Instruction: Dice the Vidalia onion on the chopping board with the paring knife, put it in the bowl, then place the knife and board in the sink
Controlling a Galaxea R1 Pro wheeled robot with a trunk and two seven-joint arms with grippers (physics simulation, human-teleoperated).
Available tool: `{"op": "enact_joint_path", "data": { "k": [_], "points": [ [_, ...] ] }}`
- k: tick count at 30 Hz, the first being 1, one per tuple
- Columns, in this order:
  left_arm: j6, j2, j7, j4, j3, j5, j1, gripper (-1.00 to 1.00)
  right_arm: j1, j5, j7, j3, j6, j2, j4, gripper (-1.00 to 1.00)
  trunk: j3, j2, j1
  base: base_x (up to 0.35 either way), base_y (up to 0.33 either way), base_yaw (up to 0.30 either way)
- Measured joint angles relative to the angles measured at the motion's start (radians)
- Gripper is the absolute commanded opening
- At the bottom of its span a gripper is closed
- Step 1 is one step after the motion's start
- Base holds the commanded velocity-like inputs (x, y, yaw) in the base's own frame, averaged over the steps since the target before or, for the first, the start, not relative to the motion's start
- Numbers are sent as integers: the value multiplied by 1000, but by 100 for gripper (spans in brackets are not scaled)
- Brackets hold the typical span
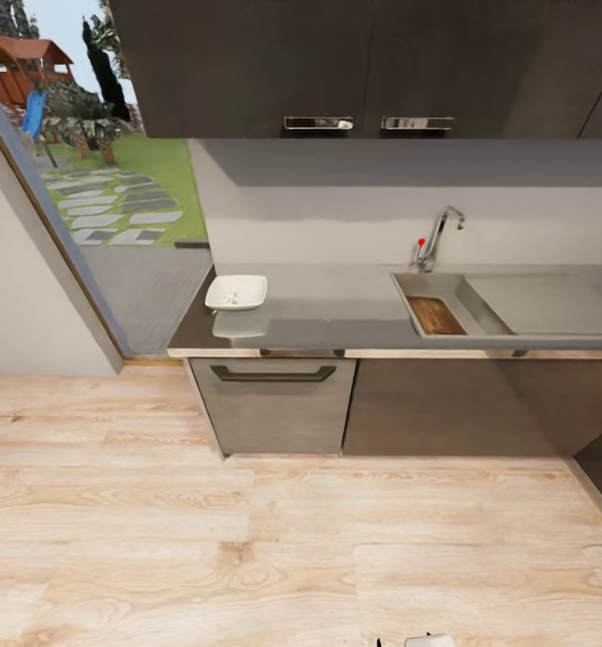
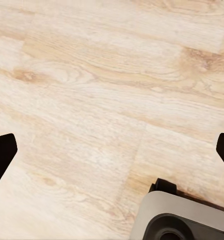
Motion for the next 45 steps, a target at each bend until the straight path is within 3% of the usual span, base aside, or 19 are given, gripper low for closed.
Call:
{"op": "enact_joint_path", "data": {
  "k": [45],
  "points": [
    [0,-2,0,2,0,0,0,100,0,0,0,0,0,-1,1,100,70,0,0,0,0,0]
  ]
}}
